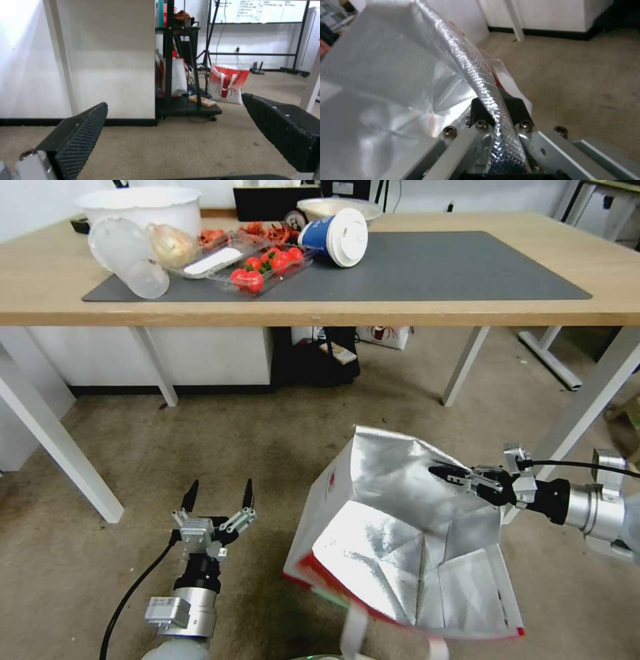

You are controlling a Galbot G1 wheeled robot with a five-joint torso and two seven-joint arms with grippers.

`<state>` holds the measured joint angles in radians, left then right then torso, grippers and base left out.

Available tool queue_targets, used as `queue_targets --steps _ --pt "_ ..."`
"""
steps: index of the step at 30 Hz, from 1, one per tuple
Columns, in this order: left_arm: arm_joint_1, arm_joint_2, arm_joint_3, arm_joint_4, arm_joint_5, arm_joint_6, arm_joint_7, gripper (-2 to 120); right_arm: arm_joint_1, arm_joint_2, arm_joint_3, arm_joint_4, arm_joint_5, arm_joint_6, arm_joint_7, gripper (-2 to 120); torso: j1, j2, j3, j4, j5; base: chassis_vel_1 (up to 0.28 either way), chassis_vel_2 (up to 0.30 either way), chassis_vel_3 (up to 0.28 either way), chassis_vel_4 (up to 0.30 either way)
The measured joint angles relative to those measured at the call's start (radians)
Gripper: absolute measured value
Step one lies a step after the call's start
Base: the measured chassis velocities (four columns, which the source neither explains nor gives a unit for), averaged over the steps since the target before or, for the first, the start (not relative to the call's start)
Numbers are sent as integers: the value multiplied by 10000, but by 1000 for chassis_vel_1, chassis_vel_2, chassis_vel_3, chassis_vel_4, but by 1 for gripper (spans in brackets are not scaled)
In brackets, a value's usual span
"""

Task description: Pick up the food delivery bag from the floor and place it on the table.

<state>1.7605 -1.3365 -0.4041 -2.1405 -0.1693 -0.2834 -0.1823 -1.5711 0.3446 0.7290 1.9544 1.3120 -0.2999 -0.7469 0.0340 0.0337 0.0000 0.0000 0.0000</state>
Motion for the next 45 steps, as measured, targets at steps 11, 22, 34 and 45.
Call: queue_targets --steps 11,22,34,45 --pt "40 -85 -11 -91 89 -119 -147 100 12 -184 -107 269 510 -150 -54 0 0 0 0 -1 0 0 0 0 0" --pt "111 -79 21 -258 14 119 -151 100 25 -145 -195 322 446 -251 -314 0 0 0 0 -1 1 0 0 0 0" --pt "102 -104 33 -217 -151 41 -219 100 -99 230 -270 497 402 -269 -313 0 0 0 0 -1 0 0 0 0 0" --pt "140 -55 0 -312 -123 159 -326 100 -140 447 -344 599 275 -269 -301 0 -1 0 0 0 0 0 0 0 0"
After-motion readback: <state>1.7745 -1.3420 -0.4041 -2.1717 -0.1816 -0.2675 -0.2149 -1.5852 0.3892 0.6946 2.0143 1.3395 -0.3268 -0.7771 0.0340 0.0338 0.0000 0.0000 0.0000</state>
